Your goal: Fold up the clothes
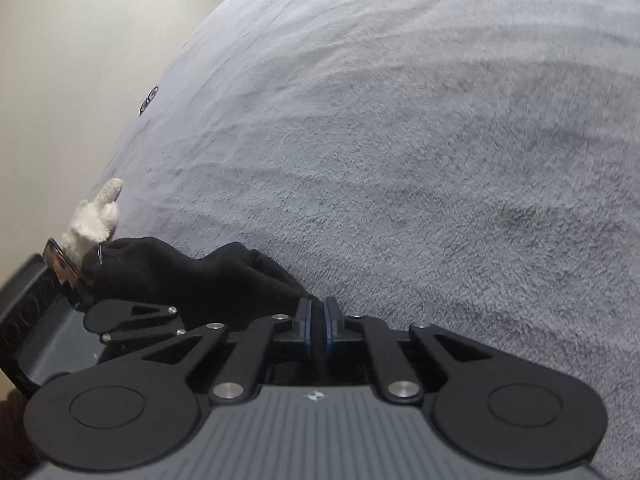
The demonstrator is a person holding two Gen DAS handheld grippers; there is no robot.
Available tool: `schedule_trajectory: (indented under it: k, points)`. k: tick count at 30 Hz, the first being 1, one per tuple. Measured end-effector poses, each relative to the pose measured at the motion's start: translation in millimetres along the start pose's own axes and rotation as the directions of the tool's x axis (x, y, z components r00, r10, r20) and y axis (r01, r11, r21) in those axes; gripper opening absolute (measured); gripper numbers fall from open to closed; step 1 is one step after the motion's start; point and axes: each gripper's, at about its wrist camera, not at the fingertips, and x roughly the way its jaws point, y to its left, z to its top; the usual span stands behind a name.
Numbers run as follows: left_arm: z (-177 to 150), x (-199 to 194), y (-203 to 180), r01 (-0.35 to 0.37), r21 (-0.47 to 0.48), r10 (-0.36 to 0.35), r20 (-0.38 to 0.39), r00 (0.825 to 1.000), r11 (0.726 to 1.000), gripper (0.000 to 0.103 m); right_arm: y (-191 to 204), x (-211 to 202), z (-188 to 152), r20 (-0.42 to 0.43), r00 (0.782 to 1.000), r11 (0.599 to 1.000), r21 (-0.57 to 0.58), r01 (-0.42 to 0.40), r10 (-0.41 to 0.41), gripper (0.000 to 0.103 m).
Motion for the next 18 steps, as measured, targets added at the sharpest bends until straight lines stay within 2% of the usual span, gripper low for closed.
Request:
schedule_trajectory:
  k: [1, 3, 7, 10, 12, 14, 18]
  points:
    - [1.6, -1.2, 1.2, -0.004, -0.012, 0.005, 0.015, 1.000, 1.000, 0.044, 3.2, -7.9, -1.0, 0.028, 0.999, 0.999, -0.011, 0.033, -0.033, 0.017]
    - [4.0, -4.8, 4.7, -0.021, -0.036, 0.023, 0.050, 0.999, 0.999, 0.044, 10.0, -25.3, -3.1, 0.091, 0.990, 0.993, -0.035, 0.110, -0.107, 0.034]
    - [6.4, -11.0, 8.1, -0.048, -0.064, 0.056, 0.119, 0.991, 0.997, 0.044, 24.3, -58.2, -21.2, 0.204, 0.962, 0.975, -0.090, 0.205, -0.183, 0.035]
    - [7.0, -11.3, 9.0, -0.081, -0.067, 0.090, 0.153, 0.984, 0.994, 0.044, 45.2, -66.7, -50.5, 0.308, 0.922, 0.943, -0.158, 0.292, -0.234, 0.035]
    - [7.9, -10.0, 10.3, -0.109, -0.056, 0.116, 0.162, 0.980, 0.992, 0.044, 64.9, -58.6, -78.1, 0.370, 0.889, 0.897, -0.238, 0.372, -0.271, 0.035]
    - [6.8, -10.3, 11.2, -0.151, -0.046, 0.157, 0.170, 0.973, 0.987, 0.044, 82.0, -39.5, -103.4, 0.415, 0.853, 0.821, -0.330, 0.465, -0.316, 0.035]
    - [1.2, -8.0, 18.7, -0.248, -0.071, 0.257, 0.159, 0.953, 0.966, 0.043, 77.9, -7.8, -129.0, 0.429, 0.816, 0.736, -0.388, 0.555, -0.389, 0.036]
